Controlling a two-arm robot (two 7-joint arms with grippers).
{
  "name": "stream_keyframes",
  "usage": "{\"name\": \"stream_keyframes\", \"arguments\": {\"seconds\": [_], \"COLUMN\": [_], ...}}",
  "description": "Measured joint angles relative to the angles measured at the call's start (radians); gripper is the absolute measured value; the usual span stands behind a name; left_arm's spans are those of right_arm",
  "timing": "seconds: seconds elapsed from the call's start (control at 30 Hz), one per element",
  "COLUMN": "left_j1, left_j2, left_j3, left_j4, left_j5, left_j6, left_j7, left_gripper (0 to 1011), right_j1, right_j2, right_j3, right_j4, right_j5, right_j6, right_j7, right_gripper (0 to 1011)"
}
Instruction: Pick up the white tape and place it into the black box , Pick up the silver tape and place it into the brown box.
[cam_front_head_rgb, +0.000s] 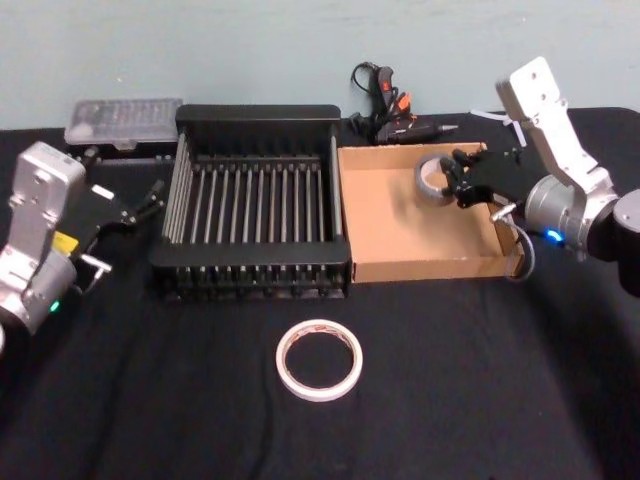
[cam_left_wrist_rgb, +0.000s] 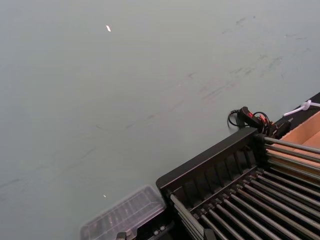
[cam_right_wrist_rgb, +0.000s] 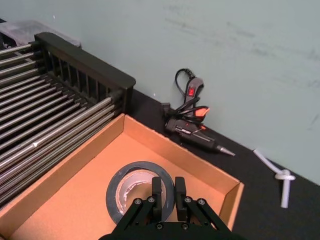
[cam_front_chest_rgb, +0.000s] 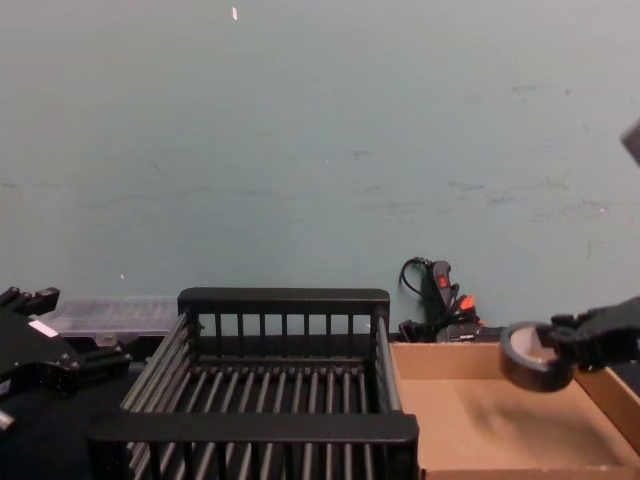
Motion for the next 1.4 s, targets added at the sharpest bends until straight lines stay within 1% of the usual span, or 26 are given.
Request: {"name": "stream_keyframes", "arguments": {"seconds": [0.03, 0.23, 0.43, 0.87, 0.97, 1.03, 1.07, 1.1, 1.13, 1.2, 1.23, 1.27, 1.3, 1.4], "left_j1": [0.000, 0.000, 0.000, 0.000, 0.000, 0.000, 0.000, 0.000, 0.000, 0.000, 0.000, 0.000, 0.000, 0.000], "left_j2": [0.000, 0.000, 0.000, 0.000, 0.000, 0.000, 0.000, 0.000, 0.000, 0.000, 0.000, 0.000, 0.000, 0.000], "left_j3": [0.000, 0.000, 0.000, 0.000, 0.000, 0.000, 0.000, 0.000, 0.000, 0.000, 0.000, 0.000, 0.000, 0.000], "left_j4": [0.000, 0.000, 0.000, 0.000, 0.000, 0.000, 0.000, 0.000, 0.000, 0.000, 0.000, 0.000, 0.000, 0.000], "left_j5": [0.000, 0.000, 0.000, 0.000, 0.000, 0.000, 0.000, 0.000, 0.000, 0.000, 0.000, 0.000, 0.000, 0.000], "left_j6": [0.000, 0.000, 0.000, 0.000, 0.000, 0.000, 0.000, 0.000, 0.000, 0.000, 0.000, 0.000, 0.000, 0.000], "left_j7": [0.000, 0.000, 0.000, 0.000, 0.000, 0.000, 0.000, 0.000, 0.000, 0.000, 0.000, 0.000, 0.000, 0.000], "left_gripper": [1001, 1002, 1001, 1001, 1001, 1000, 1001, 1001, 1001, 1002, 1001, 1001, 1001, 1001], "right_j1": [0.005, 0.016, 0.021, 0.021, 0.021, 0.020, 0.020, 0.020, 0.020, 0.020, 0.020, 0.020, 0.020, 0.019], "right_j2": [-0.006, -0.025, -0.034, -0.035, -0.035, -0.035, -0.035, -0.035, -0.034, -0.034, -0.034, -0.034, -0.034, -0.034], "right_j3": [-0.003, -0.009, -0.012, -0.013, -0.013, -0.013, -0.012, -0.012, -0.012, -0.012, -0.012, -0.012, -0.012, -0.011], "right_j4": [0.017, 0.064, 0.087, 0.091, 0.090, 0.089, 0.089, 0.089, 0.089, 0.088, 0.088, 0.088, 0.088, 0.088], "right_j5": [0.000, 0.000, -0.002, -0.006, -0.005, -0.005, -0.005, -0.005, -0.005, -0.004, -0.004, -0.004, -0.004, -0.004], "right_j6": [-0.004, -0.012, -0.014, -0.015, -0.015, -0.015, -0.015, -0.014, -0.014, -0.014, -0.014, -0.014, -0.014, -0.014], "right_j7": [0.001, 0.002, 0.001, -0.003, -0.003, -0.004, -0.004, -0.004, -0.004, -0.004, -0.004, -0.004, -0.003, -0.004], "right_gripper": [158, 158, 158, 158, 178, 250, 266, 328, 328, 405, 419, 479, 479, 607]}}
